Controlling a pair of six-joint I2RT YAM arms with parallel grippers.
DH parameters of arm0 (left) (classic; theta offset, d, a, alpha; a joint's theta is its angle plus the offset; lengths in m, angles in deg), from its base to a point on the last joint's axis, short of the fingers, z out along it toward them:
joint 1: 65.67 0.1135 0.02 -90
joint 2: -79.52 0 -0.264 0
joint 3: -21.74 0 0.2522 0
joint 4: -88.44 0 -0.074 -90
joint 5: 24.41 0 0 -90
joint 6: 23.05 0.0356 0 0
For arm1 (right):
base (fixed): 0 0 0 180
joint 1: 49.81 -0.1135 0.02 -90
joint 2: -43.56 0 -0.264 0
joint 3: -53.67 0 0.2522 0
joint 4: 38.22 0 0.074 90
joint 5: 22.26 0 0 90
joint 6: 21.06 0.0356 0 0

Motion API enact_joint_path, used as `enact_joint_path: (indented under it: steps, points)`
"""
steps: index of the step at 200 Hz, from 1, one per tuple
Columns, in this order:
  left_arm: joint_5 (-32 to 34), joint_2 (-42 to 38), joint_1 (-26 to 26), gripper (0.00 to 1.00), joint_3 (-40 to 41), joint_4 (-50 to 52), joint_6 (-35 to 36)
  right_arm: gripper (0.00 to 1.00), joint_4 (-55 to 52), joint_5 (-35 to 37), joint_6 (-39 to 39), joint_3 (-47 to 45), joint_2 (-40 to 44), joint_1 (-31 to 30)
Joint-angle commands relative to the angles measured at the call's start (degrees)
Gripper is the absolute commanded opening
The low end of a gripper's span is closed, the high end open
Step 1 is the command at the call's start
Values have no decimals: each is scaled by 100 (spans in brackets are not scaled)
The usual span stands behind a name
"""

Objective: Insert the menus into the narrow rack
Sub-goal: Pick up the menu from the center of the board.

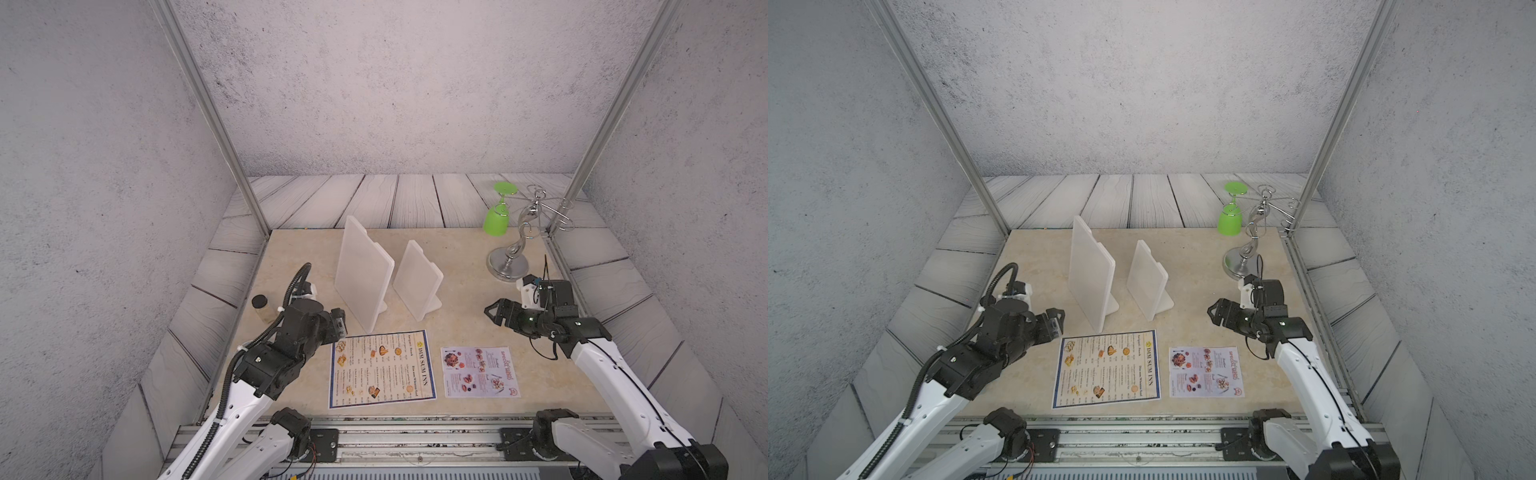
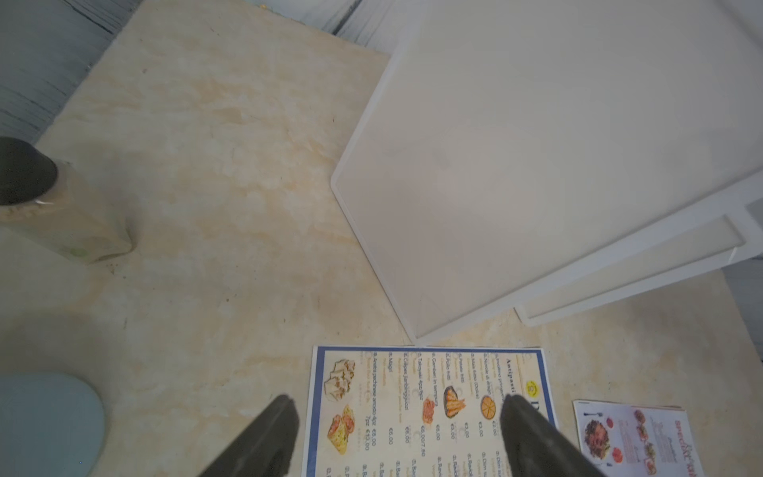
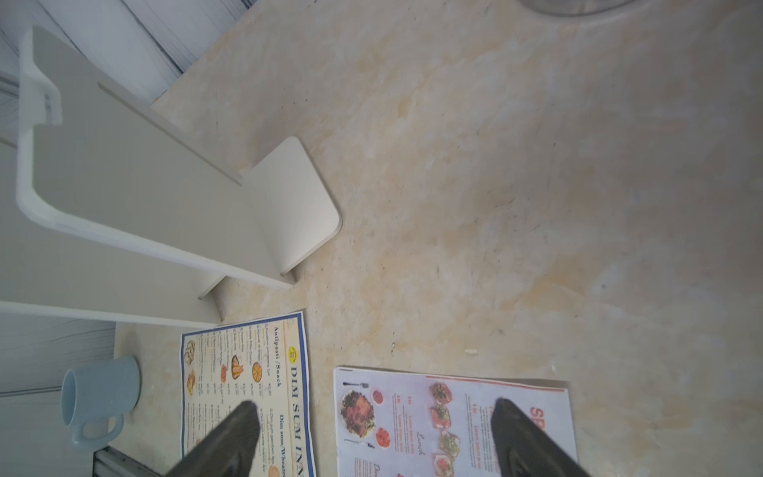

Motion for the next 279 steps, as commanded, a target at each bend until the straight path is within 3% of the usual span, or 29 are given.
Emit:
enact_joint_path:
  steps: [1,69,110,210,279]
  points:
    - [279,104,-352,77,200,168,-477,88,-53,-216,258,-209,160,-188]
    - [650,1147,-1723,74,621,-257,-1111,84,904,209,1176,-903,-114,-1742]
    - [430,1776,-2088,74,979,-1030,-1289,79,1649,419,1608,-1114,-650,-2443]
    - [77,2767,-2406,70,1238,-1823,-1423,68,2594,510,1841,-1022,-1960,-3307]
    - [-166,2970,-2438,69,1453,-2058,-1616,64,2993,532,2059,-891,-2480,-3837]
